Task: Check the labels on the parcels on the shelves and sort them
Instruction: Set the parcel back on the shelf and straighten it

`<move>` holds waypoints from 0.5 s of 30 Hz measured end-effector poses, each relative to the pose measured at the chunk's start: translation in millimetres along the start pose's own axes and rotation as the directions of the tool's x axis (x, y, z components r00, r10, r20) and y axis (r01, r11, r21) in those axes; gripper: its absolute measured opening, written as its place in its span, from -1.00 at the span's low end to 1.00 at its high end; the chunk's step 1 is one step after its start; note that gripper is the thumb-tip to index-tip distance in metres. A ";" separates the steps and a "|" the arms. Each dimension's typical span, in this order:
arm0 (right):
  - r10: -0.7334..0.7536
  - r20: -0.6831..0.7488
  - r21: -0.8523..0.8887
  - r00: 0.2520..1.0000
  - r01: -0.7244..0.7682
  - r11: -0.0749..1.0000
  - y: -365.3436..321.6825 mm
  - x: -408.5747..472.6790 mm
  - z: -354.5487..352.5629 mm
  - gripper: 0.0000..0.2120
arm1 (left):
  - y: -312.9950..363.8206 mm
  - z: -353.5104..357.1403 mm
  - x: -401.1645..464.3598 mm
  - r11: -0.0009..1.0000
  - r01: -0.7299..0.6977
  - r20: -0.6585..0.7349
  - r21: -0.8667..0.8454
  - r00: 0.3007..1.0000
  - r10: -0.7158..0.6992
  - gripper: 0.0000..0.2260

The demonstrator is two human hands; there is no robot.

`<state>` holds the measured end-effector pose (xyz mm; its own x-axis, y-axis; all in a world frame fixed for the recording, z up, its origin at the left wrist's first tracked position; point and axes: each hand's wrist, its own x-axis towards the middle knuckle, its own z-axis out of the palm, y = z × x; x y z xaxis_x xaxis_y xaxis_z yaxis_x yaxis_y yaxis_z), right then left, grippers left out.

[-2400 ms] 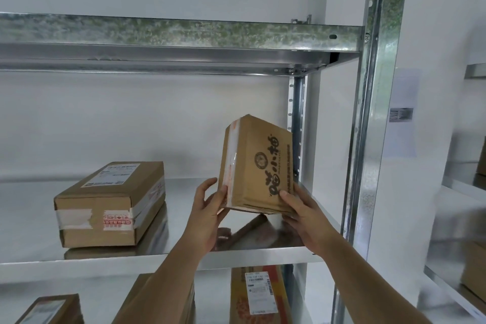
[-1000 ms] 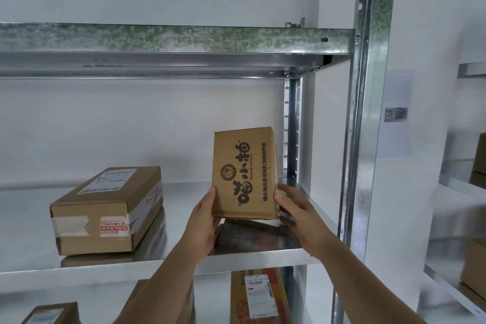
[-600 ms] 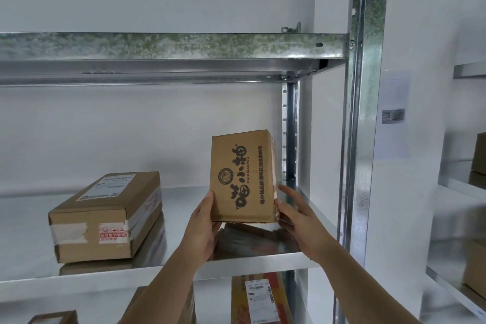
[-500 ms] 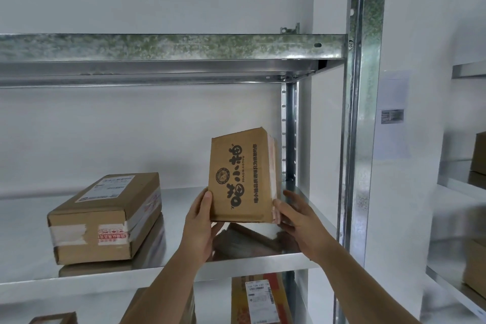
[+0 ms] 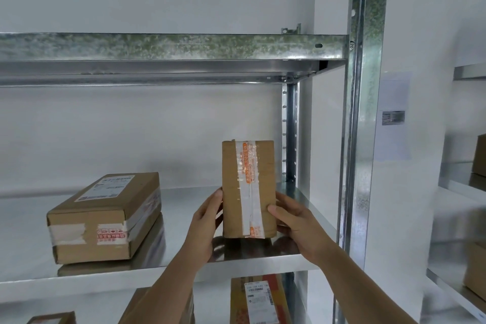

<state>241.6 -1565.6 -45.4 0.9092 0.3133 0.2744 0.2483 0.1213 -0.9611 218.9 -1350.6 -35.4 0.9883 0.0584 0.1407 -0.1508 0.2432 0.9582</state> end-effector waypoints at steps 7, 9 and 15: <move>-0.001 -0.016 0.020 1.000 0.002 1.000 6.8 5.4 -2.7 -0.41 | -3.7 0.0 0.5 0.981 -0.135 0.175 0.140 0.978 0.110 -0.55; 0.004 -0.014 0.023 1.000 -0.004 1.000 7.7 5.8 -2.9 -0.40 | -4.8 -1.6 1.8 0.983 -0.133 0.177 0.124 0.978 0.110 -0.56; 0.007 -0.001 0.023 1.000 -0.007 1.000 5.9 5.2 -1.8 -0.24 | -6.1 -2.9 4.6 0.987 -0.128 0.191 0.102 0.976 0.106 -0.56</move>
<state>248.4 -1564.9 -49.7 0.9112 0.3128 0.2679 0.2344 0.1408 -0.9619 224.3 -1349.0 -41.4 0.9526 -0.1018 0.2868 -0.2726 0.1338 0.9528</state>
